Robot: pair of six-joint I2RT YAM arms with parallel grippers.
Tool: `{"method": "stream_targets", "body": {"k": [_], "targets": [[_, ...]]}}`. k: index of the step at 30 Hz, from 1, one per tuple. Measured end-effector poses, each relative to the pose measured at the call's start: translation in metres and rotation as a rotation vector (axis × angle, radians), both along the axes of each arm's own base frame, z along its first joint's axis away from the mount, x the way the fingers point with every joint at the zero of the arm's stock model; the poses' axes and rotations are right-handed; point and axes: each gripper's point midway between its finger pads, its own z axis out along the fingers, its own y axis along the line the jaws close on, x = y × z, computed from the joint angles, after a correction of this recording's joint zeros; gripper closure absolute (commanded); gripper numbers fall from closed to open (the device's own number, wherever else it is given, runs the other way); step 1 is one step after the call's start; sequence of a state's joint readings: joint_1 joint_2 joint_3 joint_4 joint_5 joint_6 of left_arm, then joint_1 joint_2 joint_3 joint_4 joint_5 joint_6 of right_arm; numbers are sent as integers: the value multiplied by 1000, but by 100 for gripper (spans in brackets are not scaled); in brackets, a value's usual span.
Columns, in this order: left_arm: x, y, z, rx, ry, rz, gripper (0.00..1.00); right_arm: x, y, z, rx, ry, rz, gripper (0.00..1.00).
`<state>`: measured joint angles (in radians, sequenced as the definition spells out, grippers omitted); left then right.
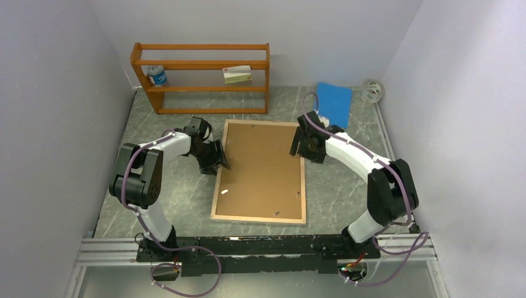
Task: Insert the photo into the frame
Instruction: Install the photo frame at the center of the board.
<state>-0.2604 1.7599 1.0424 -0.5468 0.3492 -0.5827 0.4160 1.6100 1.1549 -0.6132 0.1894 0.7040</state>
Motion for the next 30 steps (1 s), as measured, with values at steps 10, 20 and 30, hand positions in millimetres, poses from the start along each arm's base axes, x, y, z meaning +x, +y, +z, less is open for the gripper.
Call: {"method": "stream_targets", "body": {"k": [10,20,30], "targets": [[-2,-1,2,-15,-18,28,33,-127,15,-40,-36,194,114,28],[-3,-2,3,-25,-26,41,31,-156,8,-64,-77,267,66,36],[-3,-2,3,-25,-26,41,32,-146,9,-66,-97,248,31,48]]}}
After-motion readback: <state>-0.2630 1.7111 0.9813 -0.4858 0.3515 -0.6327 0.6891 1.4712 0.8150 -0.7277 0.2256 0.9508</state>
